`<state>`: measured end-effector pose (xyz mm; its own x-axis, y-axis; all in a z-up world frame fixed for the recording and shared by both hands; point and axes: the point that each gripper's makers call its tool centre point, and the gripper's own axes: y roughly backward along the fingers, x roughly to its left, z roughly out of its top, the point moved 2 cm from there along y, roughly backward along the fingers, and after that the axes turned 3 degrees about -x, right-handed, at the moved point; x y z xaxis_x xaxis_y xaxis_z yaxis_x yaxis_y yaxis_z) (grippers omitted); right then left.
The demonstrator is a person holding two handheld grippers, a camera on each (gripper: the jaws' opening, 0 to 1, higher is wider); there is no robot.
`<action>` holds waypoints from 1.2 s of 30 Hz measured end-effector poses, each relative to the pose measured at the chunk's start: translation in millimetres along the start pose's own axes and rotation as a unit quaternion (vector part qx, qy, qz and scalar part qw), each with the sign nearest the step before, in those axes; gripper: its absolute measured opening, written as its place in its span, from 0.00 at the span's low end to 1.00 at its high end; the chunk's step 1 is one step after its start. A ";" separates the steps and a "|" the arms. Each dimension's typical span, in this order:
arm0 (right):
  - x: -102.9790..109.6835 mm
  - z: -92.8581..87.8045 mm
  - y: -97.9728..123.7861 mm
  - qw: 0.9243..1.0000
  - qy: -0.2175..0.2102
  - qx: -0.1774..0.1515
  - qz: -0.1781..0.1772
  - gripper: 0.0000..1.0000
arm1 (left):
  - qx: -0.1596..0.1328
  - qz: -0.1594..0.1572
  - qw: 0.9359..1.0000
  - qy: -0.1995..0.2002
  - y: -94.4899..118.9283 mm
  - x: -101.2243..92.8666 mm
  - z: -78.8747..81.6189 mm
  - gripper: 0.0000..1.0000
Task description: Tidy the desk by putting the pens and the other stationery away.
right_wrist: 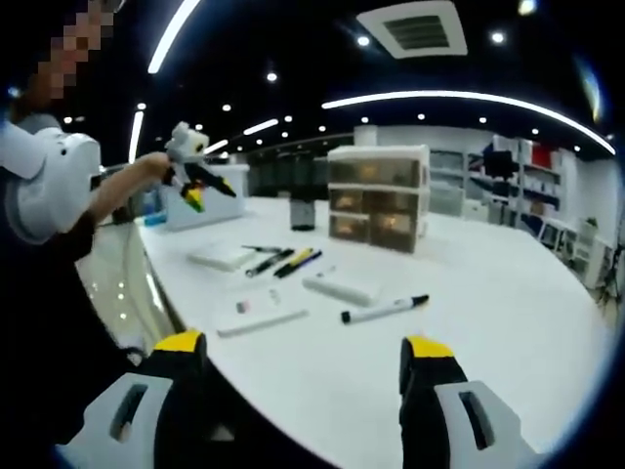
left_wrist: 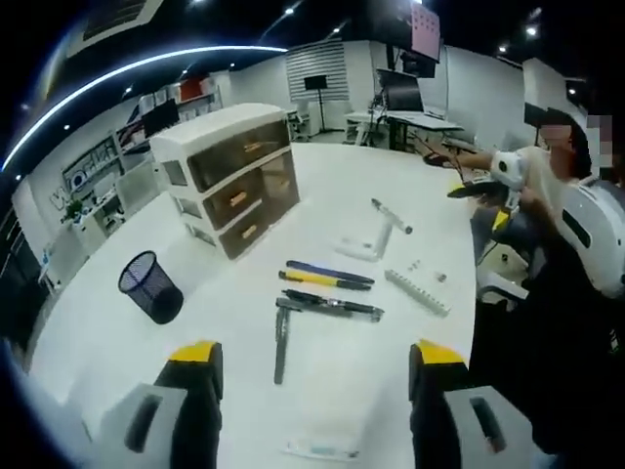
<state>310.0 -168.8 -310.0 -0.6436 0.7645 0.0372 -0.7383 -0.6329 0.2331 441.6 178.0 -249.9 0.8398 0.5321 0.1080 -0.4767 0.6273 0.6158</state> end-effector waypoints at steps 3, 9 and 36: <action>0.8 1.5 1.8 1.000 0.001 -0.002 0.001 0.76 | 0.026 -0.003 1.000 -0.002 -6.6 18.5 4.7 0.77; 0.5 2.6 2.9 1.000 0.002 -0.001 -0.001 0.76 | 0.062 -0.011 0.998 -0.012 -16.5 29.3 5.3 0.77; 9.3 0.7 3.7 1.000 0.006 0.006 0.002 0.76 | 0.198 -0.036 0.979 -0.021 -67.6 48.1 14.9 0.68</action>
<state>301.4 -163.9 -308.1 -0.6489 0.7605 0.0258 -0.7337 -0.6342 0.2439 518.2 152.6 -274.7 0.8813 0.4656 0.0808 -0.2851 0.3877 0.8766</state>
